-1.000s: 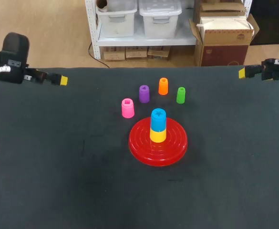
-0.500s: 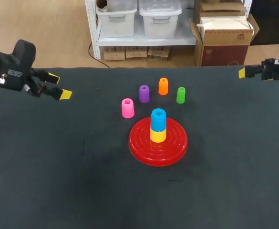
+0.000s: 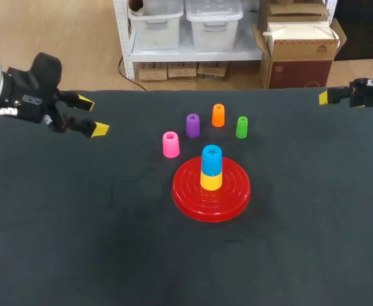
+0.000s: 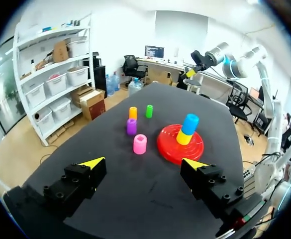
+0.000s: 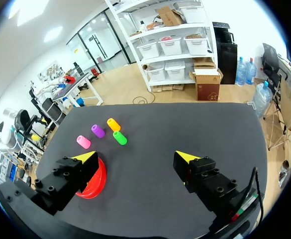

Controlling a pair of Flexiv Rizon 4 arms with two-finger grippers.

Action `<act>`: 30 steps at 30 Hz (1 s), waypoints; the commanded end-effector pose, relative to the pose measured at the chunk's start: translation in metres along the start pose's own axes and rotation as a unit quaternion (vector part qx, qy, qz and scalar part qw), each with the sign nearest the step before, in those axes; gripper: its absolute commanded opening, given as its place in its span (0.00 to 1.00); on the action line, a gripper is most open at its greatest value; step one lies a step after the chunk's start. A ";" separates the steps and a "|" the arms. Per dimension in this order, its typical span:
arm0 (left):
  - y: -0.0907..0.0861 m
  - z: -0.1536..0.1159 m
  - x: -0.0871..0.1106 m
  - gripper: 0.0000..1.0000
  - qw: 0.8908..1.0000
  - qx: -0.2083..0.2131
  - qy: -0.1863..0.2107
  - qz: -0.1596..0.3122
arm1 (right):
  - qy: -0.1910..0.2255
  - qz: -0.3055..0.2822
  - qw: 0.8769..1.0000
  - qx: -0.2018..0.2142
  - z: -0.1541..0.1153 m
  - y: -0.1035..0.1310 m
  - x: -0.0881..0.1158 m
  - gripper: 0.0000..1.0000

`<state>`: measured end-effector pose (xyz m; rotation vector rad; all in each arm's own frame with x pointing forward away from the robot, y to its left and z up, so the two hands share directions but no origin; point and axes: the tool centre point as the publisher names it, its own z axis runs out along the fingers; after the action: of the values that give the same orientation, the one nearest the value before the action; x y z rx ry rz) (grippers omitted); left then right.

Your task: Pick up and stack the cylinders on the red base in this order: pink,purple,orange,green

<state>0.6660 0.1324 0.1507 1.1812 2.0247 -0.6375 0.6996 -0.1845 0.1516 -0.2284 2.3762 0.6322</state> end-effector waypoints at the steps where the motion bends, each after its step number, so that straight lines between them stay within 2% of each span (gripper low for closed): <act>1: -0.005 0.007 -0.004 1.00 1.000 -0.017 0.017 0.002 | 0.000 0.000 1.000 -0.002 0.001 -0.001 0.000 1.00; 20: -0.005 0.007 -0.004 1.00 1.000 -0.017 0.017 0.002 | 0.000 0.000 1.000 -0.002 0.001 -0.001 0.000 1.00; 21: -0.005 0.007 -0.004 1.00 1.000 -0.017 0.017 0.002 | 0.016 -0.033 0.999 -0.002 0.001 -0.004 -0.010 1.00; 23: -0.005 0.007 -0.004 1.00 1.000 -0.017 0.017 0.002 | 0.075 -0.105 0.992 0.008 0.009 -0.003 -0.032 1.00; 25: -0.005 0.007 -0.004 1.00 1.000 -0.017 0.017 0.002 | 0.106 -0.146 0.983 -0.018 0.022 0.002 -0.051 1.00; 26: -0.005 0.007 -0.004 1.00 1.000 -0.017 0.017 0.002 | 0.131 -0.169 0.977 -0.022 0.030 0.006 -0.059 1.00; 30: -0.005 0.007 -0.004 1.00 1.000 -0.017 0.017 0.002 | 0.187 -0.244 0.951 -0.042 0.065 0.033 -0.085 1.00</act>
<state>0.6634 0.1232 0.1508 1.1796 2.0511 -0.5826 0.7353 -0.1562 0.1741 -0.5469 2.3901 0.4933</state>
